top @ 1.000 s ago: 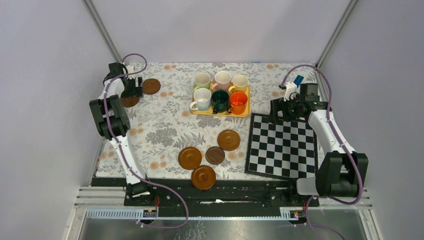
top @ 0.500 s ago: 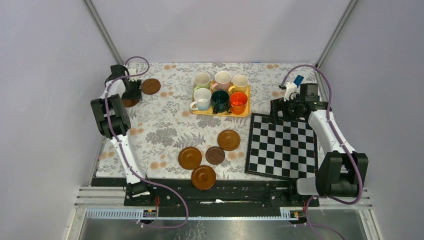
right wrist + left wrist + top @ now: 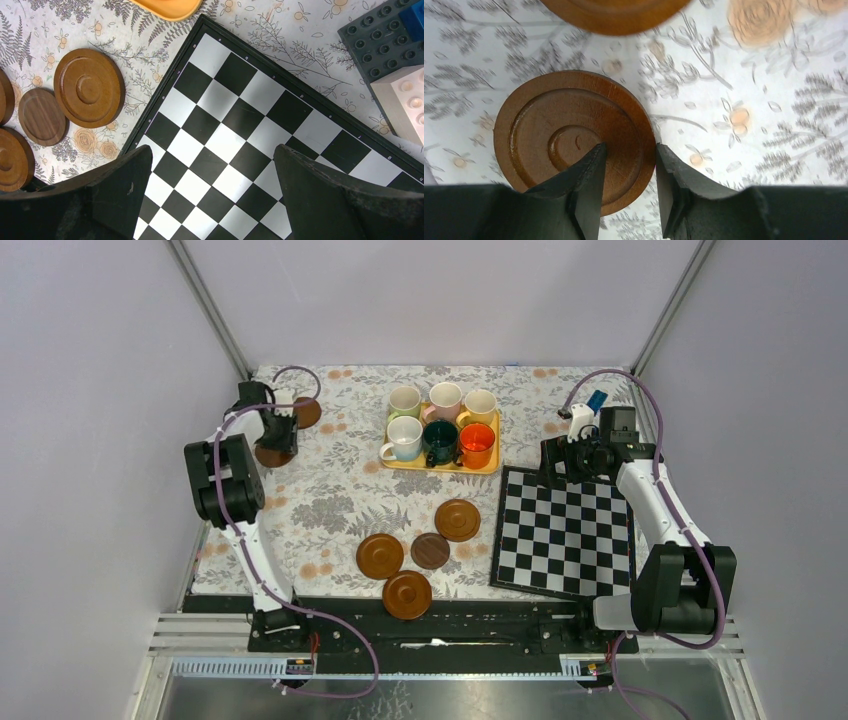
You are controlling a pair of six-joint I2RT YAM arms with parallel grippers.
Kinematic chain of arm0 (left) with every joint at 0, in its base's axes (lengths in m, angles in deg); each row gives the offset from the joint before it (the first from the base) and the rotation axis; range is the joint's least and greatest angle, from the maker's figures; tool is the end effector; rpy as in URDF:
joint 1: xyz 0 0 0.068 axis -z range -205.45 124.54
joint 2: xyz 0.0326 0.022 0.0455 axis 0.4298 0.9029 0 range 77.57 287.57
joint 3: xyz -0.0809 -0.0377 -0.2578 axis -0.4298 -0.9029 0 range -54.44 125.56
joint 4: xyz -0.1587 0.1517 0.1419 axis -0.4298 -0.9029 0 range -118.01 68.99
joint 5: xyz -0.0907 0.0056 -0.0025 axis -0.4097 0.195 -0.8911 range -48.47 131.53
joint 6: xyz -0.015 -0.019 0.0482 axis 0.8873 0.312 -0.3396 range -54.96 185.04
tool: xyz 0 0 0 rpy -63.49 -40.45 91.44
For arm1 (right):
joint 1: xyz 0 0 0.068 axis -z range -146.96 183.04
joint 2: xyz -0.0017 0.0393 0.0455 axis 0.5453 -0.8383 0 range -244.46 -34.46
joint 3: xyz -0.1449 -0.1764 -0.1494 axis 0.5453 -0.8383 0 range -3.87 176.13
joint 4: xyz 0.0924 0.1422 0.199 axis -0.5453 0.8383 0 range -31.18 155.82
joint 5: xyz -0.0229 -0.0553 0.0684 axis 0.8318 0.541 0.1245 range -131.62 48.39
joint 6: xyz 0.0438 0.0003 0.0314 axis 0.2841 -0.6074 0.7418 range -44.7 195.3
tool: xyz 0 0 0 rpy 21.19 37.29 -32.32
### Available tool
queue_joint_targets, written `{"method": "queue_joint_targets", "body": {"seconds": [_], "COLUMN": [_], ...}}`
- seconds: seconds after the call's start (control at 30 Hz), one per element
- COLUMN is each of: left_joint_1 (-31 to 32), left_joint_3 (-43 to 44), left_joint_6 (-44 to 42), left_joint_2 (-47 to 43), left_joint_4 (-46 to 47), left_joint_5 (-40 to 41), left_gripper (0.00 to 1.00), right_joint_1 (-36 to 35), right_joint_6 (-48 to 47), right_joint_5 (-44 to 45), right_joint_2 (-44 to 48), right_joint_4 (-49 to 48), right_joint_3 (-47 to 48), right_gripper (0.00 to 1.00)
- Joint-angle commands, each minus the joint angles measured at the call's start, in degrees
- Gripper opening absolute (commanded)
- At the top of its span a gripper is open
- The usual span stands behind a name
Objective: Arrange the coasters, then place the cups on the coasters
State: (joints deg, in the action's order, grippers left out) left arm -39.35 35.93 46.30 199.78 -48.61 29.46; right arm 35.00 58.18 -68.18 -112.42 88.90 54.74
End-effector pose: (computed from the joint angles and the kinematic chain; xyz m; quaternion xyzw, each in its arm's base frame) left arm 0.4442 0.1021 0.1648 0.0683 0.9573 -0.0238 0.2800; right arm 0.2851 0.0061 0.2667 -0.1995 0.8944 0.1566 0.3684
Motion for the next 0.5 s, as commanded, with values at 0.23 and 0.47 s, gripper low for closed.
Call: {"method": "queue_joint_targets", "body": {"seconds": [0.23, 0.47], "left_joint_1": [0.0, 2.1], "left_joint_3": [-1.0, 13.4], "left_joint_6": [-0.9, 1.7], "left_joint_2": [-4.3, -1.7], "left_joint_4": [-4.7, -7.0], "left_joint_5": [-4.2, -6.3], "left_gripper": [0.54, 0.66], "right_joint_1": [-0.4, -0.5], "right_joint_6": [-0.2, -0.2], "right_joint_5": [-1.1, -0.6], "right_joint_2": [0.3, 0.3], "right_joint_4": [-0.5, -0.6], "right_joint_3": [0.0, -0.4], "right_gripper": [0.98, 0.98]}}
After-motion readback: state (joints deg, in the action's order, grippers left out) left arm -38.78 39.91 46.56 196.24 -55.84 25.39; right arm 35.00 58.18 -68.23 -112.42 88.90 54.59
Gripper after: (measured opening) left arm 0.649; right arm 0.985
